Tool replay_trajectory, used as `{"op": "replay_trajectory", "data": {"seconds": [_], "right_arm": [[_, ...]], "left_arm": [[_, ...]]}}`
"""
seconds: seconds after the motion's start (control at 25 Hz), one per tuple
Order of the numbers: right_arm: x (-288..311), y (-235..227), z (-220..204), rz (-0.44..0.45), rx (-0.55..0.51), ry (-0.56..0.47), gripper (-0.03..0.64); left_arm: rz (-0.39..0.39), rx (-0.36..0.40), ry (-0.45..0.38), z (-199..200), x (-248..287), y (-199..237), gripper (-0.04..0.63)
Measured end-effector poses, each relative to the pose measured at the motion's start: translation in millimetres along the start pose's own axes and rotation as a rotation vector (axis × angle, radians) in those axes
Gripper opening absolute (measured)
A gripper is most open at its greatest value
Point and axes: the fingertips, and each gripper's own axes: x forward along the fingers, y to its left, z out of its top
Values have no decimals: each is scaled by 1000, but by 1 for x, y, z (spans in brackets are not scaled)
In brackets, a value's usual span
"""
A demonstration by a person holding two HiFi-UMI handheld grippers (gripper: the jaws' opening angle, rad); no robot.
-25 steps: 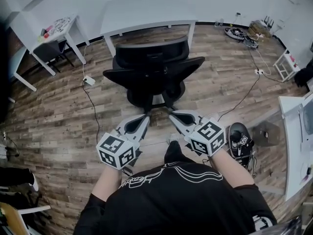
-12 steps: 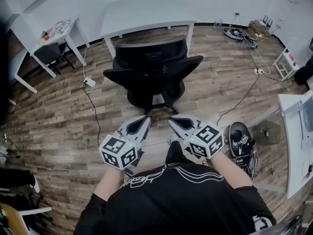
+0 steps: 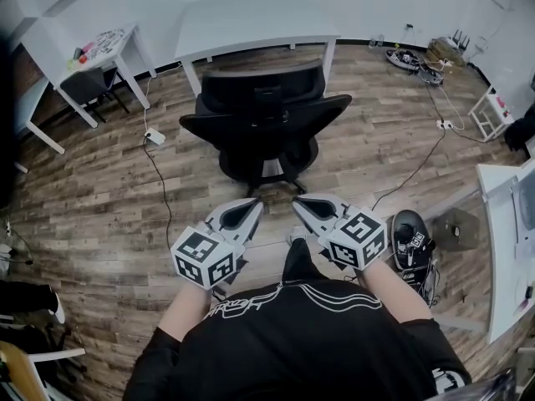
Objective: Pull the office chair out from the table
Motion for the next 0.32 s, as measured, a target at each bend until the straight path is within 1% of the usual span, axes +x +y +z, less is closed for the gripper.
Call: {"op": "replay_trajectory", "data": {"seconds": [0.08,0.32], "right_arm": [[0,-1,0,1,-1,1,34],[5,-2,-1,4,-5,9,34]], "left_arm": [[-4,22,8,-1,1,-2,6],[-30,48,35,-4,4,-4,6]]}}
